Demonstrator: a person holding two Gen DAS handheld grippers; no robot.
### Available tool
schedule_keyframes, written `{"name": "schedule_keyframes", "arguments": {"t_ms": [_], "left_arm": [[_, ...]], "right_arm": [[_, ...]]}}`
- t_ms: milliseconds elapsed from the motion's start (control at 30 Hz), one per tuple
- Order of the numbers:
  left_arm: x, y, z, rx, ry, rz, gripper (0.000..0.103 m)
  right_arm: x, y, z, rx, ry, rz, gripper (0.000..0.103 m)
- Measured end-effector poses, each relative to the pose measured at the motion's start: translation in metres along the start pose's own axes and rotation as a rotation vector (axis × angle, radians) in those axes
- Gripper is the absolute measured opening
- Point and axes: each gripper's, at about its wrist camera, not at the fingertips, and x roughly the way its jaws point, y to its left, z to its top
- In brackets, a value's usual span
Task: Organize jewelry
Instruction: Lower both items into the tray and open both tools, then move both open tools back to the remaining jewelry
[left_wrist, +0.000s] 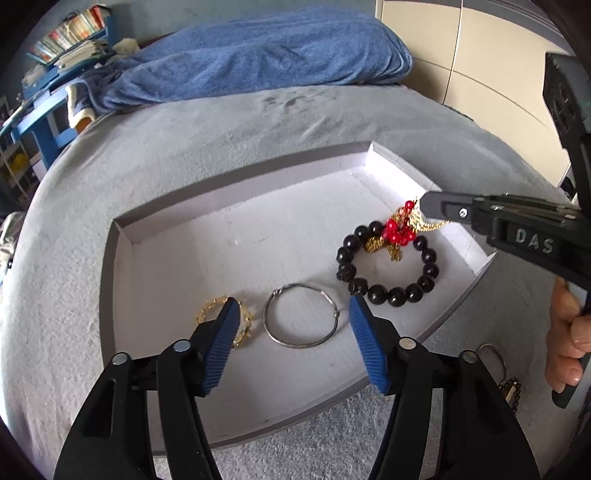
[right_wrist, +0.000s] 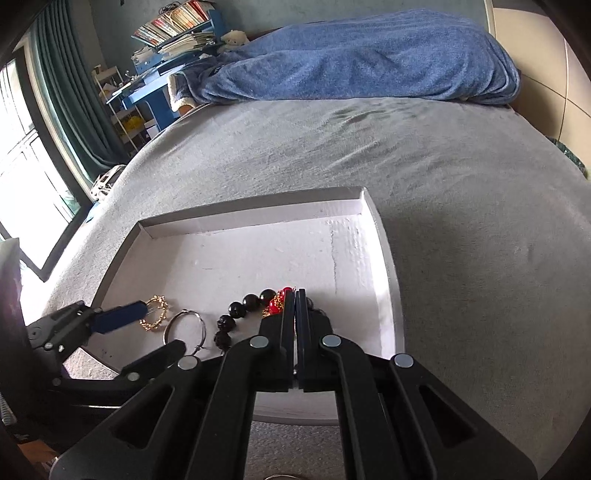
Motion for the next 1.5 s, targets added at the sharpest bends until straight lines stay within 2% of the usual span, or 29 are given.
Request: {"name": "schedule_keyframes", "arguments": {"t_ms": [233,367,433,633,900,1233,1500], "left_arm": [[-0.013,0.001,0.004,-0.002,-0.045,0.000,0.079],[-0.016,0.004,0.004,-0.016,-0.057,0.017,0.081],[-0.018,0.006,0.003,-0.022,-0.059,0.020,0.082],[-0.025,0.013,0.000,-0.037,-0.076,0.039,0.089],[-0.045,0.017,-0.009,-0.053,-0.097,0.043,0.090],[-0.071,0.017,-0.030,-0.025,-0.114,0.066,0.091],[-0.088,0.013,-0.058,-0.017,-0.103,0.049,0.091]], "right_arm": [[-0.009,-0.006,0.002,0.011,-0.019,-0.015,0.003],[-0.015,-0.011,0.002,0.021,-0.036,-0.022,0.022],[-0.017,-0.012,0.002,0.023,-0.041,-0.023,0.024],[-0.028,-0.015,0.001,0.021,-0.067,-0.020,0.039],[-0.045,-0.015,-0.010,0.021,-0.081,-0.016,0.055],[-0.076,-0.018,-0.025,-0.002,-0.108,-0.023,0.060],[-0.093,-0.032,-0.049,0.029,-0.109,-0.035,0.062]]}}
